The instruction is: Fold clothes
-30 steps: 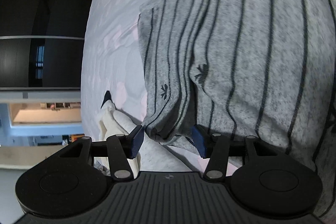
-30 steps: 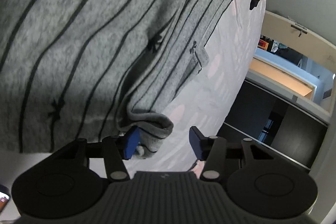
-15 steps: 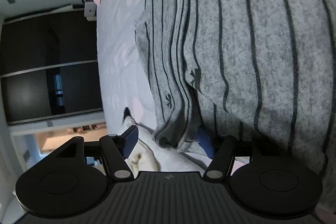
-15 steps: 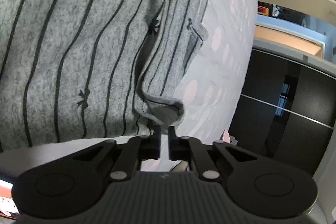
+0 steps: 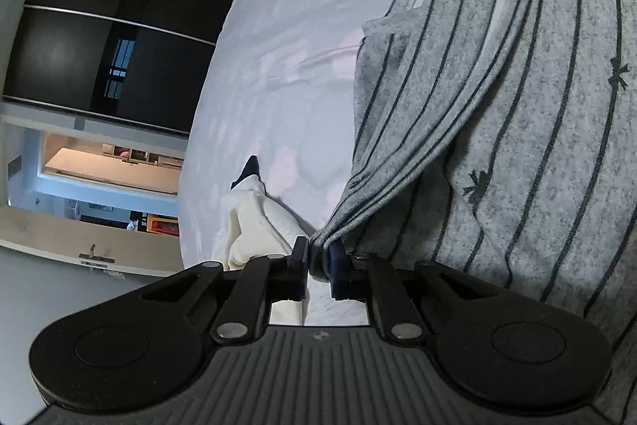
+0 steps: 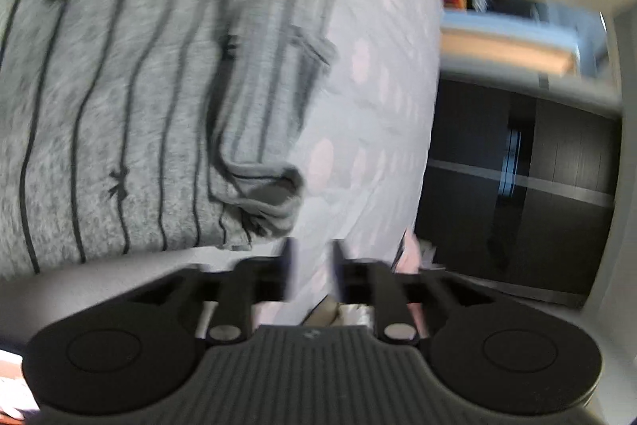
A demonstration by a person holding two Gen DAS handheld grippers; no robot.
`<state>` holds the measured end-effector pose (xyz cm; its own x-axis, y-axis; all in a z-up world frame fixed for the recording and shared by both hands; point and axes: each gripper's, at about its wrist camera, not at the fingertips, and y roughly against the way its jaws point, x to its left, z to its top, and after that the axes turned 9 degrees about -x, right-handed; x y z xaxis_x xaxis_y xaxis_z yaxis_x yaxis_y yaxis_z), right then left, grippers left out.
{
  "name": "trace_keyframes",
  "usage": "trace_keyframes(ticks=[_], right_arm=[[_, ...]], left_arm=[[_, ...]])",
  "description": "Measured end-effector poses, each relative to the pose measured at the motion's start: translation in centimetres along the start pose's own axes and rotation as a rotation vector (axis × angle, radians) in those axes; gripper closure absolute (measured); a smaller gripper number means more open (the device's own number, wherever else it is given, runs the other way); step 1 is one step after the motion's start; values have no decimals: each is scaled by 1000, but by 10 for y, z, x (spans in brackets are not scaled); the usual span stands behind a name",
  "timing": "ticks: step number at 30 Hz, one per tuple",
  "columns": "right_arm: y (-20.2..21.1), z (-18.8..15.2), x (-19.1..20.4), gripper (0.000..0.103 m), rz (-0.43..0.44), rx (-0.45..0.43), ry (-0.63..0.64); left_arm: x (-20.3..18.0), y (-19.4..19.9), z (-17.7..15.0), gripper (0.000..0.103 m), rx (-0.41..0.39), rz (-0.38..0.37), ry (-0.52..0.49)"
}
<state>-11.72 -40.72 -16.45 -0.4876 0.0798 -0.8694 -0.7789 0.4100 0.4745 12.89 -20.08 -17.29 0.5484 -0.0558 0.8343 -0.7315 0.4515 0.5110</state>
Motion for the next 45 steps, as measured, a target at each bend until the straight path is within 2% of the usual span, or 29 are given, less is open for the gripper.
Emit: trace_keyframes(ticks=[1,7,10,13,16,18,19,20,21,23,24,27,30,34,38,41,45], right_arm=[[-1,1,3,63,13,-8,33],[-18,8,19,29,19,-51,314],[-22,12,28,29,47,-71,424],[-23,17,32,29,55,-95,448],[-25,18,33,33,65,-74,456],[-32,15,28,40,84,-69,450],[-33,14,28,46,92,-64,442],[-34,14,28,57,100,-57,434],[-35,13,28,62,104,-48,426],[-35,14,25,81,105,-33,404],[-35,14,23,84,105,-28,391],[-33,15,17,89,114,1,335],[-31,14,6,94,116,49,240],[-28,9,-18,98,52,123,52],[-35,7,-47,99,-28,194,-144],[-38,8,-62,99,-88,232,-228],[-51,13,-73,99,-98,255,-294]], left_arm=[[-1,-1,1,95,1,0,-10],[-1,4,-3,95,16,-3,1],[6,1,-6,95,18,-6,1],[5,4,-8,95,16,-7,0],[-4,13,-8,95,15,-10,-4],[-8,20,-8,95,18,-10,-2],[-10,22,-8,95,18,-10,-2],[-11,24,-8,95,20,-9,0],[-11,25,-8,95,22,-8,1],[-12,26,-8,95,26,-7,4],[-12,27,-9,95,28,-6,6],[-10,27,-10,95,39,-8,22],[0,30,-11,96,50,-24,83],[31,33,-14,97,60,-26,247],[60,40,-13,98,58,13,388],[79,36,-14,98,76,32,481],[89,22,-14,98,130,22,565]])
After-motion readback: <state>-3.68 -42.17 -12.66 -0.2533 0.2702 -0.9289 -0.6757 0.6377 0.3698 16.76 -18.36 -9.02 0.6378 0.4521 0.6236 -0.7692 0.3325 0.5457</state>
